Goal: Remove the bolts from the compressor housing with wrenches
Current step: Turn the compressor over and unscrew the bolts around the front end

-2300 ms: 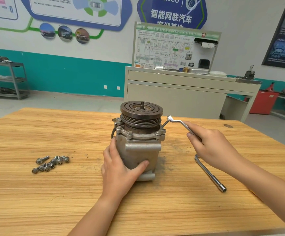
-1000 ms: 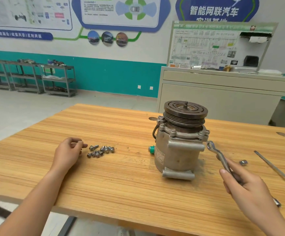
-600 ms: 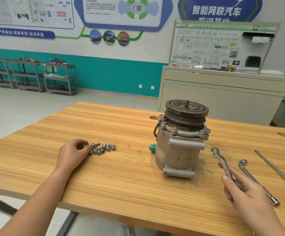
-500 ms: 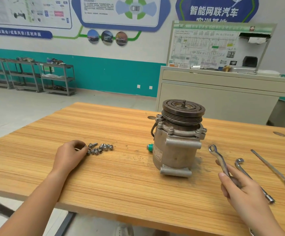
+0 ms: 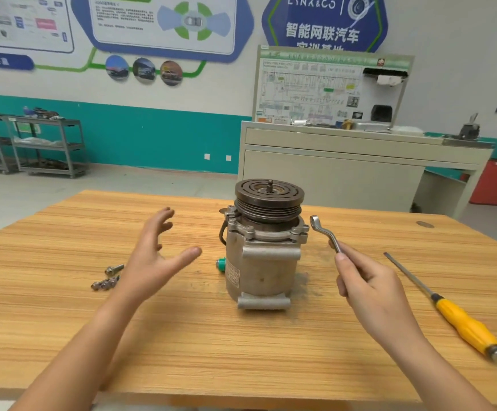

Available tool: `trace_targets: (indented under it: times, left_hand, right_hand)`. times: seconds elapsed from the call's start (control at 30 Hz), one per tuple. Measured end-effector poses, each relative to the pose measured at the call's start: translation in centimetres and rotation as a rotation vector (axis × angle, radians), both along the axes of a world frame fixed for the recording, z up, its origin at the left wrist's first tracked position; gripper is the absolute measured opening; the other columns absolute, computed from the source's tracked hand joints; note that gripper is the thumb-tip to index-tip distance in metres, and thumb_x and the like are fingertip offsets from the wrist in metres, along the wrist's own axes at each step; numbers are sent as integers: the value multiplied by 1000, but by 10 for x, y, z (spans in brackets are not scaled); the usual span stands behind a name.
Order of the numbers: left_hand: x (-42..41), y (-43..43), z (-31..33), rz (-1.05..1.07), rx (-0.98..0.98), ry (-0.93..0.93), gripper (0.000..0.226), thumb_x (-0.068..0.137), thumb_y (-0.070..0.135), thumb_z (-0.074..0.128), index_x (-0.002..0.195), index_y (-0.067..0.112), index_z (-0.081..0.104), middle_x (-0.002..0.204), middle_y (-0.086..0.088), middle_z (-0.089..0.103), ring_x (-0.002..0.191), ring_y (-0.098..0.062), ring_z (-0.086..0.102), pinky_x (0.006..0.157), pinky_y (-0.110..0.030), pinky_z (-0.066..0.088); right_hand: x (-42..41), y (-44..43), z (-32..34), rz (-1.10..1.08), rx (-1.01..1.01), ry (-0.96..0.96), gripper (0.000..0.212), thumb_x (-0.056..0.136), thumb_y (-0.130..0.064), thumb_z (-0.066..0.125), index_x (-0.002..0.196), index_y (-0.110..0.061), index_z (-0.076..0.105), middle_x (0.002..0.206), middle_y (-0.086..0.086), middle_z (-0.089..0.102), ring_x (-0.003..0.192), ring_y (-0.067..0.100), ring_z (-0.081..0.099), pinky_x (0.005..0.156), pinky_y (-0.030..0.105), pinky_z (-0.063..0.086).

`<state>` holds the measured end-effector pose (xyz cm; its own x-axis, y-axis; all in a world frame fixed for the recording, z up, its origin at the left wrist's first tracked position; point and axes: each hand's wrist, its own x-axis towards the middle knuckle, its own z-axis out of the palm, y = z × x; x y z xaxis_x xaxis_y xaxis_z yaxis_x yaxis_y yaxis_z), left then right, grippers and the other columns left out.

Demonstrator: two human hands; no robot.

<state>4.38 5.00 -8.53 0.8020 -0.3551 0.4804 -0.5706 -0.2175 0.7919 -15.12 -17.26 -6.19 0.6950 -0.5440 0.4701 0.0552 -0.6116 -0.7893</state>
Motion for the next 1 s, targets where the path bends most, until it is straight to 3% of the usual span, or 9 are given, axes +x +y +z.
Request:
trace_targets:
  times: [0.1,0.2,0.27,0.47,0.53,0.67,0.87,0.93,1.0]
  left_hand:
    - [-6,-46,25,-309,106,29,125,47,60,76,149,34,8,150,16,19,136,0,21,108,-27,24]
    - [-2,-65,32,-384,174,-31,119,48,56,78,146,31,17,147,11,31,129,5,30,96,0,25]
    - [0,-67,29,-356,141,-61,115,47,57,78,145,25,26,143,12,39,126,2,37,87,5,25]
    - [-5,-59,15,-310,131,-95,113,46,62,76,143,39,21,139,27,32,128,8,30,92,1,23]
    - [-7,-58,12,-251,126,-114,110,48,59,76,143,34,26,137,23,34,126,6,32,99,-6,25]
    - [-8,-59,11,-200,106,-150,98,57,36,86,138,29,33,131,21,40,119,10,35,92,4,24]
    - [-19,-61,10,-144,81,-163,93,56,34,87,130,35,30,119,32,37,104,26,36,83,9,22]
    - [-28,-62,9,-107,66,-160,97,55,38,87,133,34,31,121,29,38,110,19,37,88,5,24]
    - [-38,-64,7,-47,66,-163,98,54,44,84,136,31,32,125,25,37,119,3,36,103,-16,30]
  right_hand:
    - [1,1,0,5,0,-9,36,90,-30,45,125,-27,54,51,-7,43,46,1,38,45,14,33]
    - [0,-2,-2,6,-14,8,32,92,-27,47,124,-30,53,51,-7,43,46,1,37,44,13,31]
    - [0,-5,-1,13,-17,30,32,93,-26,47,124,-31,50,54,-2,43,45,1,37,44,13,31]
    - [-2,-13,4,58,-42,51,26,93,-25,46,103,-48,47,54,-1,44,45,1,39,44,13,33]
    - [-2,-14,4,67,-45,55,26,93,-24,47,98,-50,48,52,-2,45,44,1,39,44,13,33]
    - [0,-14,4,49,-72,81,24,93,-25,48,104,-46,49,50,-7,45,44,0,40,45,11,34]
    - [2,-18,10,-45,-261,162,30,93,-28,46,120,-31,59,45,-16,50,50,-1,47,50,14,35]
    - [3,-20,15,-82,-352,202,31,93,-29,46,121,-28,59,46,-18,52,52,-1,49,47,14,35]
    - [4,-20,21,-108,-435,255,31,94,-31,45,121,-30,59,56,-15,55,58,3,52,50,17,37]
